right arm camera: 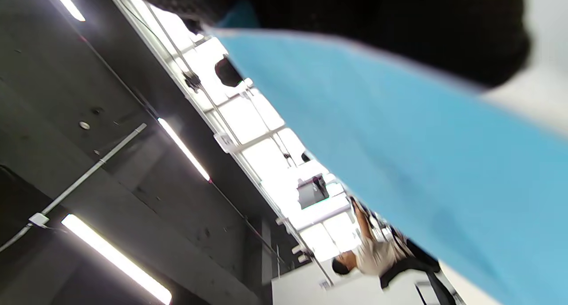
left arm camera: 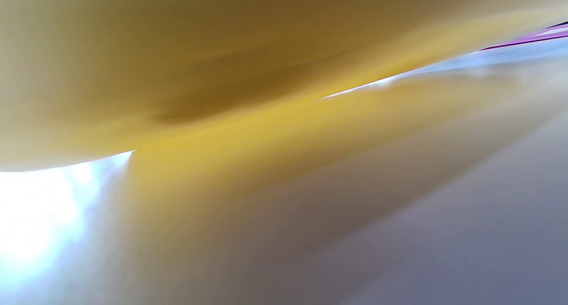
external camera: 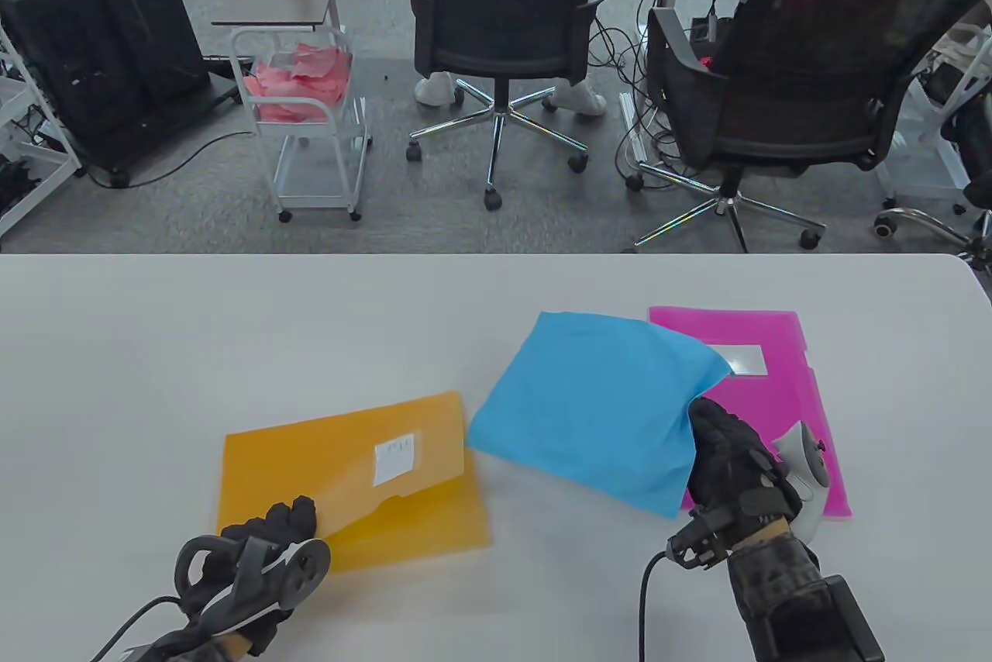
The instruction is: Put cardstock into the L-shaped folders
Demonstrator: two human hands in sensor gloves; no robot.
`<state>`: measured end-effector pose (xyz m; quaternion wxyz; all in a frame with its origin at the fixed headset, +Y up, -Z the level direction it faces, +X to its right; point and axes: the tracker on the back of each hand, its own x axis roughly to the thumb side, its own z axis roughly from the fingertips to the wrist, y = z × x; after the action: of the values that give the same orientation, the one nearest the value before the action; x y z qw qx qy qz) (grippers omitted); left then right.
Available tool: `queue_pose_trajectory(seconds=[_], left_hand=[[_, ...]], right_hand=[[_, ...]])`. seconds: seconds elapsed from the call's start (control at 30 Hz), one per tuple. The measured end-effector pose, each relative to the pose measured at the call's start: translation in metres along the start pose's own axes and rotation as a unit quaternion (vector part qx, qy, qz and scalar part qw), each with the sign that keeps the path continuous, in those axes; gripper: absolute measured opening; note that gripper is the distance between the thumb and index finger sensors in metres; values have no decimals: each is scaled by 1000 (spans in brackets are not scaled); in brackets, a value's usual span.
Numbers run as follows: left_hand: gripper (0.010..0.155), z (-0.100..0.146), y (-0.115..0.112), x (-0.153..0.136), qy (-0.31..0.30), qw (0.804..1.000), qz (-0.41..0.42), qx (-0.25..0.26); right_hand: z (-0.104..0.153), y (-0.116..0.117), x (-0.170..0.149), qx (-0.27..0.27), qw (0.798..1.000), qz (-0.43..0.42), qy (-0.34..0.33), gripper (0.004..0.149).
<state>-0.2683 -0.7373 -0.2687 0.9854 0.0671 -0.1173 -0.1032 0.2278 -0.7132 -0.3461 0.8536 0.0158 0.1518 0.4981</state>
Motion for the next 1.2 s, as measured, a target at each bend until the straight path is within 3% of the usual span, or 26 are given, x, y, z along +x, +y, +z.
queue_pose_trajectory(seconds=[0.1,0.3,0.4,0.47,0.63,0.8,0.87,1.0,1.2], left_hand=[[50,0,1,-2,9,1000,11,2],[50,1,5,-2,7,999,30,21],[51,2,4,1,-11,999,42,17],[50,2,4,4,-17,999,42,18],[51,2,5,6,-22,998,52,18],[51,2,5,5,-15,998,61,12],[51,2,6,5,-15,998,65,18],[50,2,7,5,-17,998,65,23],[50,3,7,9,-43,997,64,25]], right_hand=[[0,-1,-3,-23,999,17,20,48],[-8,-10,-25,53,986,71,141,47],[-12,-11,-37,33,981,92,169,47],[-15,-11,-43,52,975,102,189,48],[-15,-10,-41,68,970,116,203,48],[-16,-11,-38,140,971,73,179,48],[-13,-18,-37,94,962,136,216,48],[-7,-35,-38,12,911,271,310,48],[-5,-42,-35,-38,914,275,297,48]])
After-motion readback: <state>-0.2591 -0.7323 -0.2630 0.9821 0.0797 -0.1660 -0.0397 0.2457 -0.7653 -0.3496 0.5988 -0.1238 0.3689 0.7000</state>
